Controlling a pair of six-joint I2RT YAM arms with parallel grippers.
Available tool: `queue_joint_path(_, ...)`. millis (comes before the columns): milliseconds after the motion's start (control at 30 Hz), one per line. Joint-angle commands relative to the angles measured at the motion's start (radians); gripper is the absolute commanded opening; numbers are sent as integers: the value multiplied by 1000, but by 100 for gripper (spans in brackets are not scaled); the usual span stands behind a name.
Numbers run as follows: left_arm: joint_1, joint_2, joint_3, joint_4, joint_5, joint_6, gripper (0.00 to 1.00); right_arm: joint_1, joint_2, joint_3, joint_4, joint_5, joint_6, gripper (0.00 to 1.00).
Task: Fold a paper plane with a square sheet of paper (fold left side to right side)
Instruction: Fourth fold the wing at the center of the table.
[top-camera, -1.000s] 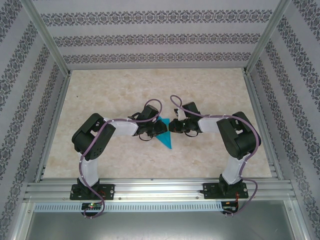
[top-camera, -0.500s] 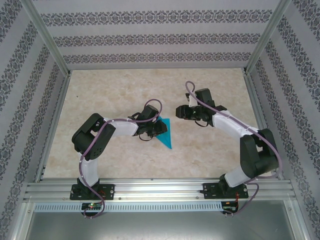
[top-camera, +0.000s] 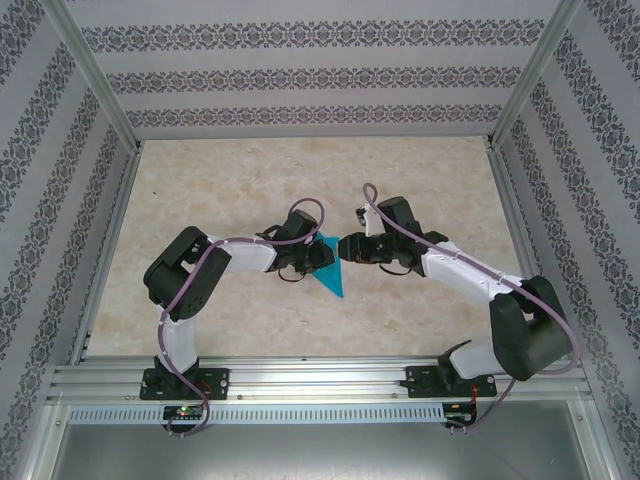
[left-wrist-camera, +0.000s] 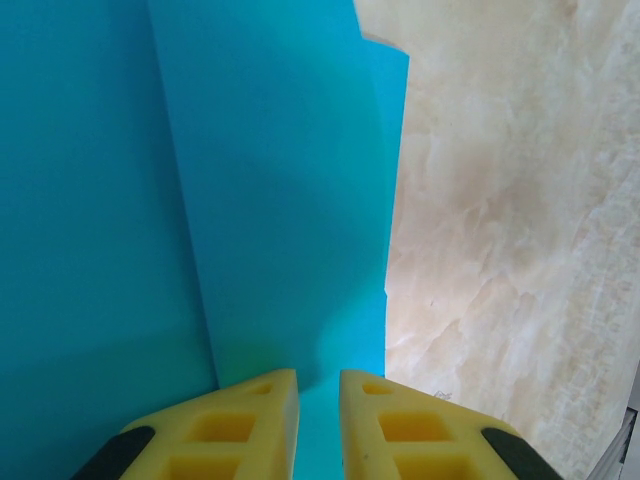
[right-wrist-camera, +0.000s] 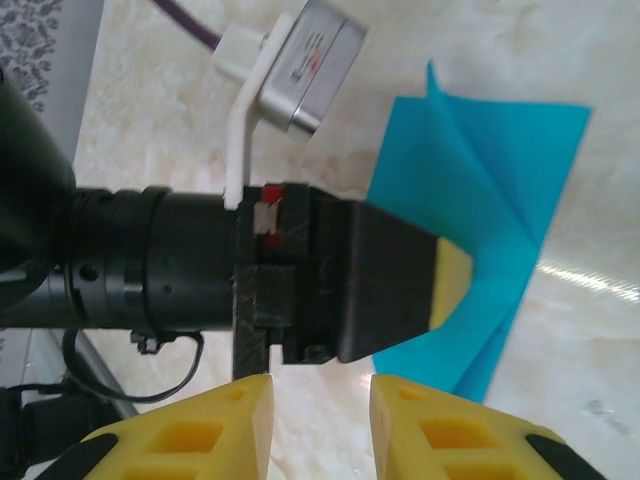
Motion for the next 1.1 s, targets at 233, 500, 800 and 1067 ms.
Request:
queue_joint_path(233, -18, 28, -13, -73, -54, -3, 21, 31, 42, -106, 250, -74, 158, 21)
queue_joint_path(500, -20, 30, -12, -76, -56, -5, 21, 53, 64, -153, 241, -51, 160, 17)
queue_joint_path(800, -22, 29, -9, -81, -59, -2, 21, 66, 64, -210, 263, -57, 175, 12)
queue_joint_path(1067, -23, 31, -8, -80, -57, -2, 21, 79, 94, -193, 254, -51, 173, 12)
